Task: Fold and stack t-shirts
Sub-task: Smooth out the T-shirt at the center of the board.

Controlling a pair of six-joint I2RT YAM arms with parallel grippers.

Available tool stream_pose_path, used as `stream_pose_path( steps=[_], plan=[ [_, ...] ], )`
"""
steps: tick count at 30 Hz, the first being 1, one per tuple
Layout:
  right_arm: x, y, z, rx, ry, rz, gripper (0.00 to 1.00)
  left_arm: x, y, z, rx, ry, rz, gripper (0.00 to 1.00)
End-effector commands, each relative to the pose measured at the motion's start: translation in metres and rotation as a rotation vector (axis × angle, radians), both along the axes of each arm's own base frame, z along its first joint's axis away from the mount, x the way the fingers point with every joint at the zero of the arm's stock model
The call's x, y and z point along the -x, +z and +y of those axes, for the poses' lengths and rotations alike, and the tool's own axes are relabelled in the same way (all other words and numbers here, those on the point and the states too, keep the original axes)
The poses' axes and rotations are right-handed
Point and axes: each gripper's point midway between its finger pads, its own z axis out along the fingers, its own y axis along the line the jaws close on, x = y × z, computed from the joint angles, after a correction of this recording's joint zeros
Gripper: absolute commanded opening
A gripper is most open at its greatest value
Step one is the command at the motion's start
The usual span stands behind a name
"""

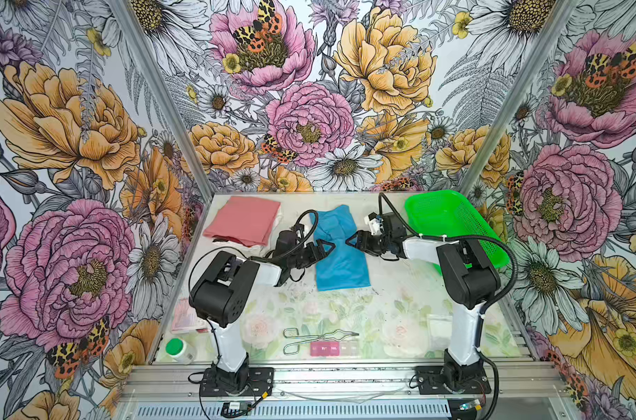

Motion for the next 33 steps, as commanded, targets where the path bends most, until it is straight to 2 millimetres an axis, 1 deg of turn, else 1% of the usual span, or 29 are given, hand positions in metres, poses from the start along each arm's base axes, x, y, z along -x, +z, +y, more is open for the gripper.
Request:
stream_pose_path(
  steps=[1, 6, 9, 11, 14, 17, 18, 19, 20, 22, 25, 27, 29, 30, 31, 33],
  plan=[
    [-0.009, -0.005, 0.001, -0.001, -0.003, 0.012, 0.80, -0.013, -0.006, 0.003, 0.008, -0.018, -0.016, 0.93],
    [-0.017, -0.017, -0.014, 0.037, -0.055, 0.023, 0.80, -0.035, -0.015, 0.025, -0.006, 0.049, -0.016, 0.93],
    [-0.020, -0.020, -0.020, 0.048, -0.076, 0.026, 0.80, -0.045, -0.019, 0.031, 0.004, 0.058, -0.008, 0.92],
    [-0.021, -0.015, -0.021, 0.046, -0.070, 0.013, 0.80, -0.047, -0.017, 0.033, 0.011, 0.058, -0.010, 0.92],
    [-0.020, 0.004, -0.024, 0.052, -0.055, -0.047, 0.80, -0.044, -0.003, 0.035, 0.007, 0.052, -0.035, 0.92],
    [-0.013, 0.031, -0.015, 0.017, 0.005, -0.106, 0.80, -0.032, 0.018, 0.036, 0.002, 0.047, -0.067, 0.93],
    [-0.009, 0.041, -0.007, -0.017, 0.041, -0.120, 0.80, -0.026, 0.026, 0.037, 0.004, 0.048, -0.080, 0.93],
    [-0.004, 0.048, 0.002, -0.048, 0.074, -0.126, 0.80, -0.019, 0.039, 0.039, 0.009, 0.051, -0.104, 0.93],
    [0.000, 0.052, 0.009, -0.069, 0.094, -0.130, 0.80, -0.012, 0.048, 0.041, 0.009, 0.058, -0.121, 0.94],
    [0.008, 0.059, 0.027, -0.120, 0.140, -0.125, 0.81, 0.001, 0.059, 0.053, 0.003, 0.093, -0.140, 0.96],
    [0.013, 0.057, 0.052, -0.171, 0.181, -0.116, 0.81, 0.025, 0.067, 0.069, -0.012, 0.124, -0.144, 0.99],
    [0.015, 0.052, 0.067, -0.197, 0.202, -0.099, 0.81, 0.039, 0.072, 0.074, -0.030, 0.124, -0.147, 0.99],
    [0.012, 0.047, 0.078, -0.221, 0.206, -0.091, 0.81, 0.052, 0.074, 0.075, -0.050, 0.109, -0.146, 0.99],
    [0.008, 0.043, 0.081, -0.231, 0.198, -0.088, 0.81, 0.058, 0.075, 0.075, -0.061, 0.100, -0.146, 0.99],
    [0.003, 0.034, 0.080, -0.227, 0.169, -0.073, 0.81, 0.065, 0.074, 0.074, -0.073, 0.089, -0.142, 0.99],
    [-0.005, 0.014, 0.072, -0.177, 0.111, -0.052, 0.81, 0.077, 0.072, 0.070, -0.089, 0.058, -0.135, 0.99]
  ],
)
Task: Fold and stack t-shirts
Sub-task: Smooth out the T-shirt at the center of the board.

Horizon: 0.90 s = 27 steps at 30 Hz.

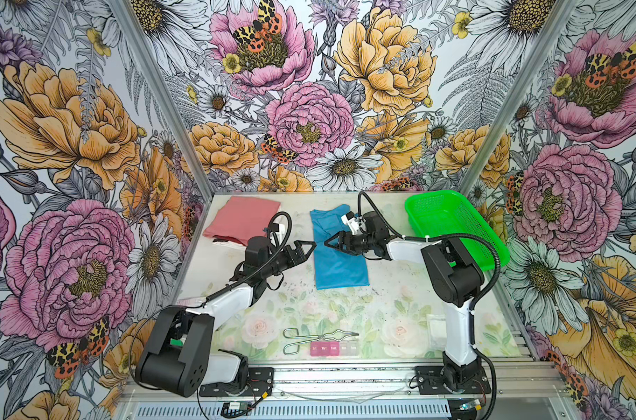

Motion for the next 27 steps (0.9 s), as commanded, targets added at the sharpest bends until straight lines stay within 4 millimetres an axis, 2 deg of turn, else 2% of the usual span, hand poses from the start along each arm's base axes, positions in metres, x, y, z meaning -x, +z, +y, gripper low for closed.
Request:
stream_pose_path(
  steps=[1, 5, 7, 9, 15, 19, 21, 23, 27],
  plan=[
    [-0.024, -0.022, -0.014, 0.045, -0.102, 0.008, 0.81, 0.023, -0.020, -0.003, -0.084, -0.040, 0.051, 0.99],
    [-0.025, -0.060, -0.030, 0.160, -0.138, 0.067, 0.81, 0.041, -0.031, -0.014, -0.113, -0.072, 0.069, 0.99],
    [-0.025, -0.064, -0.033, 0.170, -0.144, 0.077, 0.80, 0.049, -0.039, -0.018, -0.130, -0.084, 0.087, 0.99],
    [-0.026, -0.050, -0.032, 0.148, -0.139, 0.047, 0.81, 0.054, -0.045, -0.022, -0.145, -0.093, 0.095, 0.99],
    [-0.032, 0.026, -0.034, 0.052, -0.143, -0.091, 0.82, 0.062, -0.059, -0.037, -0.187, -0.138, 0.119, 0.99],
    [-0.036, 0.052, -0.027, -0.045, -0.126, -0.106, 0.82, 0.062, -0.064, -0.038, -0.191, -0.123, 0.121, 0.99],
    [-0.038, 0.054, -0.018, -0.092, -0.104, -0.090, 0.83, 0.061, -0.064, -0.036, -0.188, -0.106, 0.115, 0.99],
    [-0.039, 0.046, -0.010, -0.108, -0.087, -0.063, 0.83, 0.062, -0.065, -0.035, -0.187, -0.102, 0.115, 0.99],
    [-0.043, 0.015, -0.003, -0.086, -0.091, -0.010, 0.83, 0.064, -0.071, -0.037, -0.194, -0.117, 0.131, 0.98]
  ],
)
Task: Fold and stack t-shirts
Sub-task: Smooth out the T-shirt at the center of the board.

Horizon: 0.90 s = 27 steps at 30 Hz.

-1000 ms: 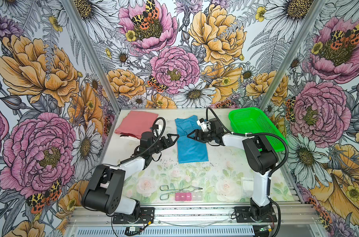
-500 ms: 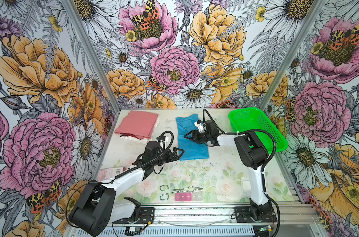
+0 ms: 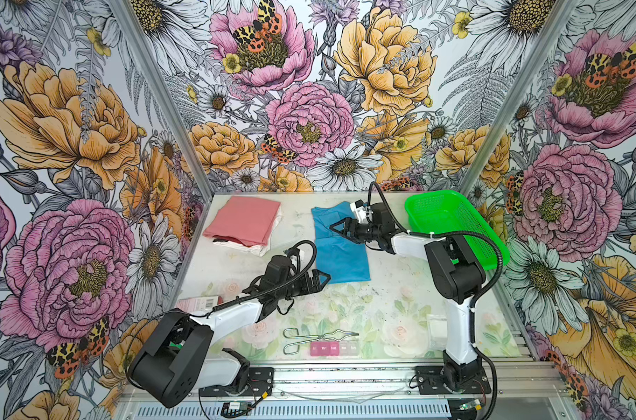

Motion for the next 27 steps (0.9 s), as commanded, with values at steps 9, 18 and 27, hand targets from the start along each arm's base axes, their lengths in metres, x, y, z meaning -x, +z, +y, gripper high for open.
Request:
stream_pose_path(
  steps=[9, 18, 27],
  plan=[
    [-0.007, -0.037, -0.027, 0.065, -0.059, 0.041, 0.83, -0.001, -0.025, -0.011, -0.062, -0.020, 0.025, 0.98],
    [0.059, -0.007, -0.084, 0.172, -0.094, -0.017, 0.81, -0.012, -0.034, -0.010, -0.068, 0.009, 0.014, 0.78],
    [0.134, -0.045, -0.128, 0.360, -0.109, 0.072, 0.64, -0.020, -0.044, -0.005, -0.089, 0.054, 0.016, 0.62]
  ],
)
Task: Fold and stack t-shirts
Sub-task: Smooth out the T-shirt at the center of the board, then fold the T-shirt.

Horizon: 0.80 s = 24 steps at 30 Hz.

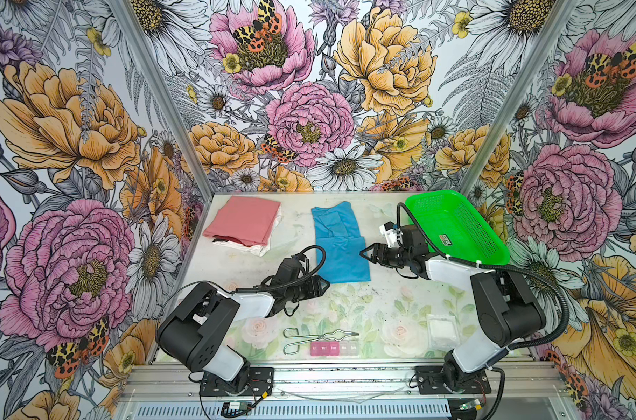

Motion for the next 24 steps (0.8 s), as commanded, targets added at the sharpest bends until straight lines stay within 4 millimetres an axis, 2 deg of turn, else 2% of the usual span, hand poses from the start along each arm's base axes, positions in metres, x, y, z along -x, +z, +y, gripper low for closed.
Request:
stream_pose_path(
  steps=[1, 4, 5, 11, 16, 24],
  plan=[
    [0.025, -0.026, -0.015, 0.087, -0.006, 0.056, 0.62, -0.015, 0.008, 0.004, 0.004, 0.049, -0.071, 0.59],
    [0.036, -0.037, -0.016, 0.084, 0.005, 0.085, 0.57, -0.017, 0.005, 0.007, 0.008, 0.068, -0.068, 0.45],
    [0.039, -0.039, -0.015, 0.083, 0.010, 0.090, 0.56, -0.018, 0.004, 0.007, 0.006, 0.070, -0.065, 0.43],
    [0.050, -0.051, -0.011, 0.093, 0.036, 0.110, 0.52, -0.019, -0.002, 0.005, 0.003, 0.069, -0.045, 0.41],
    [0.046, -0.059, -0.006, 0.088, 0.040, 0.115, 0.43, -0.019, -0.008, 0.006, -0.010, 0.075, -0.039, 0.38],
    [0.037, -0.069, -0.003, 0.091, 0.037, 0.125, 0.36, -0.021, -0.013, 0.003, -0.017, 0.064, -0.024, 0.35]
  ],
)
